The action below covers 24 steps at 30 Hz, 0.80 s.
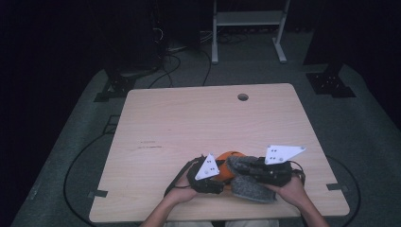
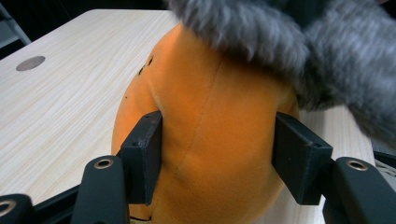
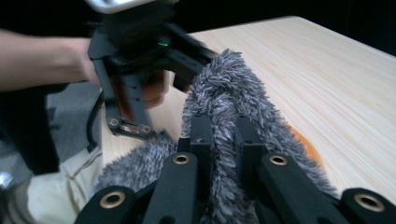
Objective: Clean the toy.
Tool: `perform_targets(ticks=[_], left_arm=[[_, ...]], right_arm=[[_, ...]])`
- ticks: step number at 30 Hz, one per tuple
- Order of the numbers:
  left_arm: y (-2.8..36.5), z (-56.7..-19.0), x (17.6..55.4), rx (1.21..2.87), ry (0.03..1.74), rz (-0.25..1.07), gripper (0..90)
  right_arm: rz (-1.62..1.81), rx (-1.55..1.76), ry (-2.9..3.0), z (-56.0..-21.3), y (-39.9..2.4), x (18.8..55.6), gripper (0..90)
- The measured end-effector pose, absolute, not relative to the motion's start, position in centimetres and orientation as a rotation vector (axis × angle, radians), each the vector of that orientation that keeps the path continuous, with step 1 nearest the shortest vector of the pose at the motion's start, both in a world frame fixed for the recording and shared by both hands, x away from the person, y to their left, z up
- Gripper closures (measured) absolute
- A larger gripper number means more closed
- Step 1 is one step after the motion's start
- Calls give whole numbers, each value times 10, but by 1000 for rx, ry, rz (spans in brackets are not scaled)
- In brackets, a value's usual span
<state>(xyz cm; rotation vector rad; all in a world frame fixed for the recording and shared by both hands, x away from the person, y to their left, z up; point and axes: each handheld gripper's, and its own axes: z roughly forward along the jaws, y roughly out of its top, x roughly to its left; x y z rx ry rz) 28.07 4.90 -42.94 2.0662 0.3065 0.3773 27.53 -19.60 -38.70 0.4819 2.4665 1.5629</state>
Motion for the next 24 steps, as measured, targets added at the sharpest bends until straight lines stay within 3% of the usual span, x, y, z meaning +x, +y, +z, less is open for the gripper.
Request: perform_targets(ticks=[10, 16, 18, 21, 24], left_arm=[[51, -431, 281, 2048, 301, 351, 400], [50, -431, 279, 2059, 278, 369, 395], [53, -430, 280, 2045, 252, 370, 348], [57, -426, 284, 2007, 255, 364, 200], [53, -434, 292, 2052, 291, 286, 115]], right_arm=[[1552, 733, 2405, -398, -226, 296, 809], [1575, 602, 2432, -388, -206, 286, 808], [1580, 603, 2447, -389, -207, 287, 809], [1607, 596, 2491, -392, -214, 289, 808], [1666, 548, 2535, -394, -213, 288, 807]])
